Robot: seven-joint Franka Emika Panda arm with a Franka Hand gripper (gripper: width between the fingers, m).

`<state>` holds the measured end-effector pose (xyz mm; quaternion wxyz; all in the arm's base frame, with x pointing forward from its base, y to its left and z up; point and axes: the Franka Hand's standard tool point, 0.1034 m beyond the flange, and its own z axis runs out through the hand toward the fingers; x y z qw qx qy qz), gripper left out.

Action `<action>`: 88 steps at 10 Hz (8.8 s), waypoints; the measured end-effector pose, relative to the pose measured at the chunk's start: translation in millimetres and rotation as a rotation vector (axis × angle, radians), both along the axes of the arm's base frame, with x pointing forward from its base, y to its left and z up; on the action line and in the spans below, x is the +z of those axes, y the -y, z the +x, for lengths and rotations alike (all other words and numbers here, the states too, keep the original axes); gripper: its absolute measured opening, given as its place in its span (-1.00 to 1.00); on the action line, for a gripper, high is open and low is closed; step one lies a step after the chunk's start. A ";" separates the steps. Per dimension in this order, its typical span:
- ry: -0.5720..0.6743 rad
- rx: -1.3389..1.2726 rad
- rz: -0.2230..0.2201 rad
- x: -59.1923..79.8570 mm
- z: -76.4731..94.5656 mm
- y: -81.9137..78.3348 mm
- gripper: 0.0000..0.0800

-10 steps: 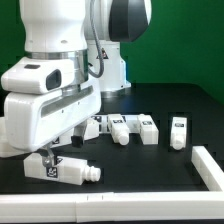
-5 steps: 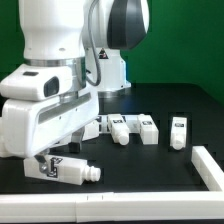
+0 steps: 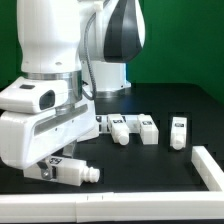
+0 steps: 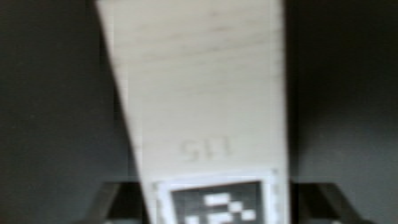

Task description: Assemble desk

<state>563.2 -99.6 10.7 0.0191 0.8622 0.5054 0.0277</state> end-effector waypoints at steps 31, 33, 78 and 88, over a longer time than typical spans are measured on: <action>-0.115 1.528 -0.295 41.4 6.0 32.0 0.62; -0.097 1.370 -0.286 41.0 5.2 32.8 0.62; -0.195 -0.424 0.026 28.2 -135.0 135.2 -0.86; -0.215 -0.740 -0.020 62.6 -20.0 31.9 -0.86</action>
Offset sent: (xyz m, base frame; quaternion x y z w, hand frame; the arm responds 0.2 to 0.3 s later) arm -0.0122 0.0117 0.0055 0.0413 0.0413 -0.1895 0.9801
